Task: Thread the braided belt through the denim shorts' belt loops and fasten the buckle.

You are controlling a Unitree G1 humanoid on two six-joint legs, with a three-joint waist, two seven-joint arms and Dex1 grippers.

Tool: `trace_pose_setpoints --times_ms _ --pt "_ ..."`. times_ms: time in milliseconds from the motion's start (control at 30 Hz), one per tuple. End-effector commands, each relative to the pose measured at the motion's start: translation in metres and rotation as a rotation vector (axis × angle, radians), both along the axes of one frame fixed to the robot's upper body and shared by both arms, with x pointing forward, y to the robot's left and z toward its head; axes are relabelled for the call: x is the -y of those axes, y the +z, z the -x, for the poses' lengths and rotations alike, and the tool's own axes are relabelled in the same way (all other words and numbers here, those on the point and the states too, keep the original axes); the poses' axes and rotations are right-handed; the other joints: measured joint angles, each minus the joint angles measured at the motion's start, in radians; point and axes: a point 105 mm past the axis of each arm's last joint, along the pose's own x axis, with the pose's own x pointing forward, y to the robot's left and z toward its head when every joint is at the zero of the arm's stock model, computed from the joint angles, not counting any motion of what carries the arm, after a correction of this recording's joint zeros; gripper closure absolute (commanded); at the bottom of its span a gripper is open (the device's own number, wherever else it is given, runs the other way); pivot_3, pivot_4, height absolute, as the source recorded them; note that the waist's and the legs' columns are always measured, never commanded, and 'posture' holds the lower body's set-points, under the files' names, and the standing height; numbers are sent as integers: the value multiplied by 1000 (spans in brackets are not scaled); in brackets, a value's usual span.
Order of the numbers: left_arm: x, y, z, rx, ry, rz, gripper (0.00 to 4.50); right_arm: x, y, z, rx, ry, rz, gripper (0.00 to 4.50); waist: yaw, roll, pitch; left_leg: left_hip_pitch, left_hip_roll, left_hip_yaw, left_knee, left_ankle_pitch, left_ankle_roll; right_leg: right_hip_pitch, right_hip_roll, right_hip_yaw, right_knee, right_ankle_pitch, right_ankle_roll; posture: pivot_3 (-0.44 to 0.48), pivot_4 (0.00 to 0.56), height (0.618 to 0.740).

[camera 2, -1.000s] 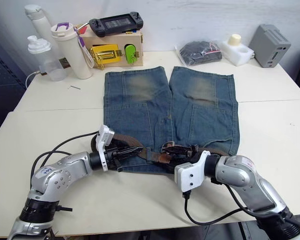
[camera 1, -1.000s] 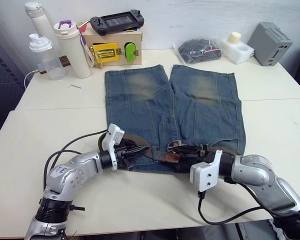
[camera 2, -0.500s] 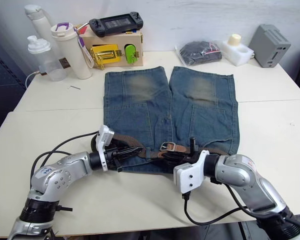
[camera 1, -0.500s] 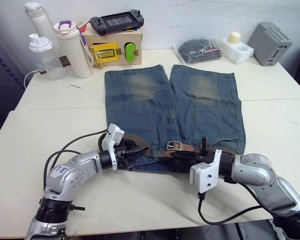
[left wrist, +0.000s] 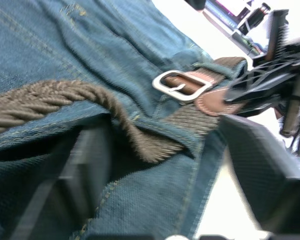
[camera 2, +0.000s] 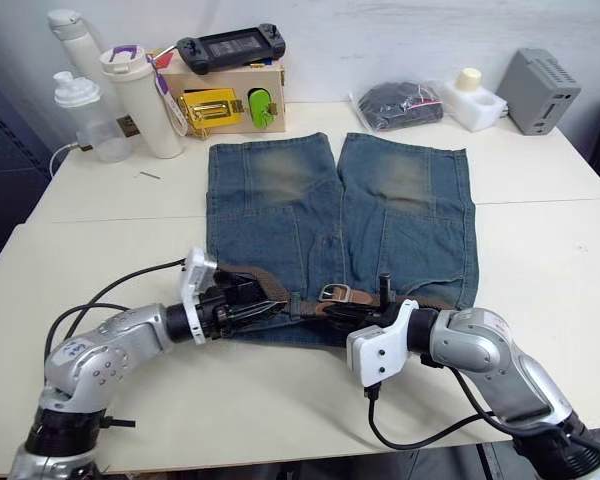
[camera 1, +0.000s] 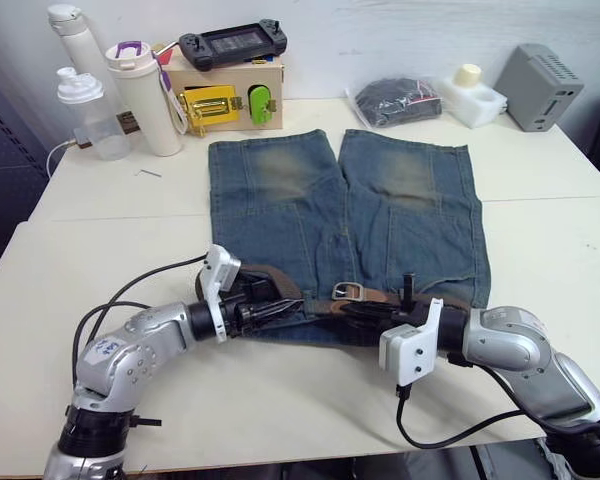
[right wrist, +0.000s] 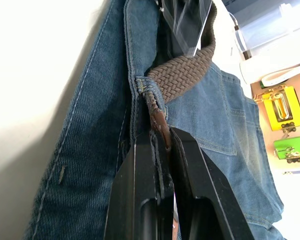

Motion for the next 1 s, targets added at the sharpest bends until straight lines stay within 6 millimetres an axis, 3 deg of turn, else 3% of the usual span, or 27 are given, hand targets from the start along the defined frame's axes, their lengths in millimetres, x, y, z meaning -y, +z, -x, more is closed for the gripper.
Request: trace_pose_setpoints --times_ms 33,133,333,367,633,900,1000 --pt "-2 4 13 27 -2 -24 474 1 8 0 28 6 -15 4500 1 0 0 0 0 0 0 0 0 0 0 0 0 0 0 0 150 646" --pt "-4 -2 11 32 64 -38 1343 2 8 1 29 4 -15 4500 6 0 0 0 0 0 1 0 0 1 0 0 0 0 0 0 150 646" --pt "4 -23 15 84 78 -197 4153 2 10 0 34 6 -19 4500 5 0 0 0 0 1 1 0 0 1 0 1 0 0 0 0 150 646" --pt "4 -29 15 96 82 -236 4455 2 10 0 34 5 -20 4500 5 0 0 0 0 1 1 0 0 1 0 1 0 0 0 0 150 646" --pt "-4 -71 22 209 32 -544 4455 11 36 -4 18 -52 -92 4500 15 2 -1 0 0 1 1 0 0 1 0 1 0 0 0 0 150 646" --pt "-6 -78 24 241 11 -580 4455 31 82 -4 58 -107 -104 4500 30 3 -2 0 0 1 1 0 0 1 0 1 -1 0 0 0 150 646" --pt "-5 -79 25 249 4 -587 4455 52 104 -17 103 -199 -127 4500 30 4 -2 0 1 1 1 -1 0 1 0 1 -1 0 0 0 150 646"
